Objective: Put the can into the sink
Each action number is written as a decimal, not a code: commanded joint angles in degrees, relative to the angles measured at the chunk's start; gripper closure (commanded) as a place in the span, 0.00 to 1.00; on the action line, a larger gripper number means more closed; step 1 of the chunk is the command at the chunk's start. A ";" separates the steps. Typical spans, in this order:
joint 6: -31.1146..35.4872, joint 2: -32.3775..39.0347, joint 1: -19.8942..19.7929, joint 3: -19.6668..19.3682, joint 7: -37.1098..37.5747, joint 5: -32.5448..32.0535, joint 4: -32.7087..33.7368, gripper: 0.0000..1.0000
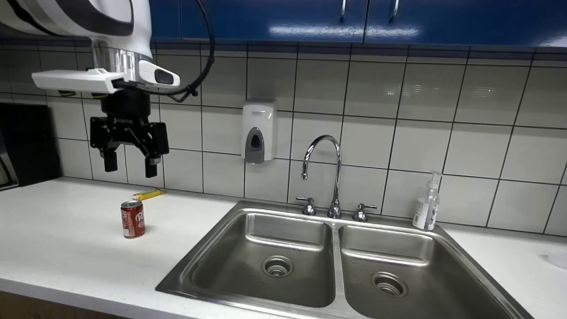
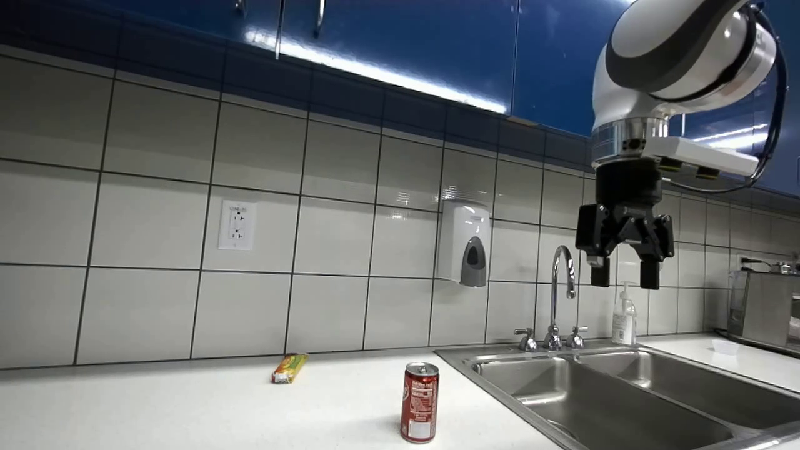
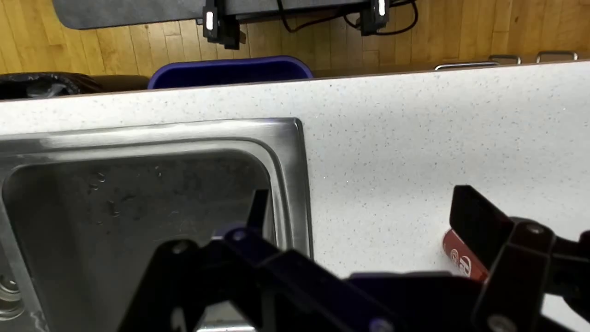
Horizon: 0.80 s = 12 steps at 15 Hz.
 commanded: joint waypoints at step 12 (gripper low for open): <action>17.87 25.49 4.87 1.58 -6.79 0.87 6.92 0.00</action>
